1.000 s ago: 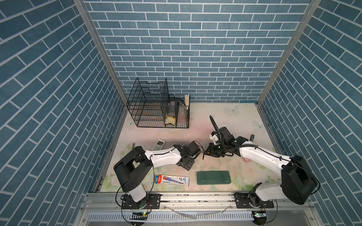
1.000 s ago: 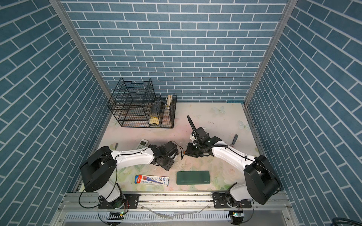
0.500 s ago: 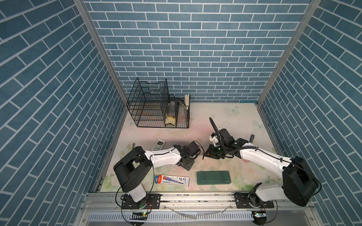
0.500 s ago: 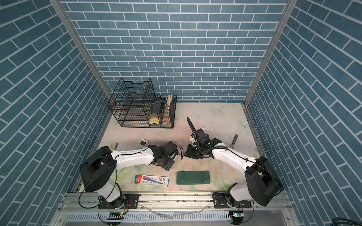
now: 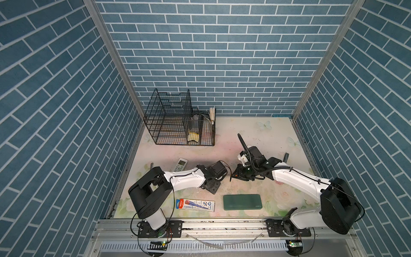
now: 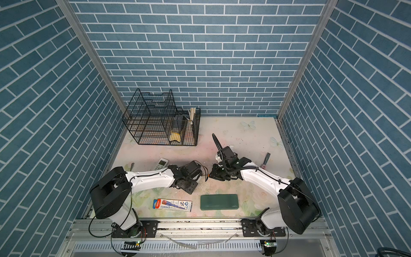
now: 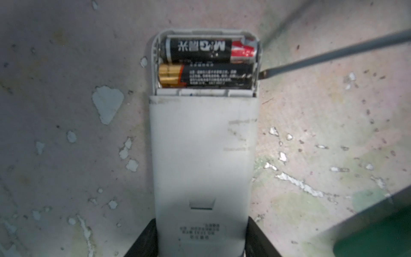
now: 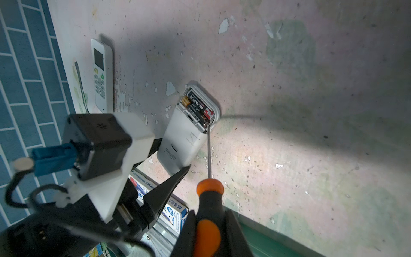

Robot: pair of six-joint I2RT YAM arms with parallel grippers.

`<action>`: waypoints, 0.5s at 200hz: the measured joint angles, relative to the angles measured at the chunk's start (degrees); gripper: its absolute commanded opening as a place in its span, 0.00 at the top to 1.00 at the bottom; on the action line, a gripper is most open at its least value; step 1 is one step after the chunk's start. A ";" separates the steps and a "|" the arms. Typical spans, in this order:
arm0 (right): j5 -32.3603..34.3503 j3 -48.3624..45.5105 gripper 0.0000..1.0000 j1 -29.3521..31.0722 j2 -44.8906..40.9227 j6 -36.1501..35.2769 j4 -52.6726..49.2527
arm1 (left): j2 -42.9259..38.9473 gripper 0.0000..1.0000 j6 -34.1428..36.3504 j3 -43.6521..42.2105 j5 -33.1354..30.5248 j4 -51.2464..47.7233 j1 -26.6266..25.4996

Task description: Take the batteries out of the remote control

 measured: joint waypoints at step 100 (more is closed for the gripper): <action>-0.02 0.00 1.00 0.11 0.09 -0.02 0.02 | 0.07 0.75 -0.09 -0.02 0.00 0.07 0.00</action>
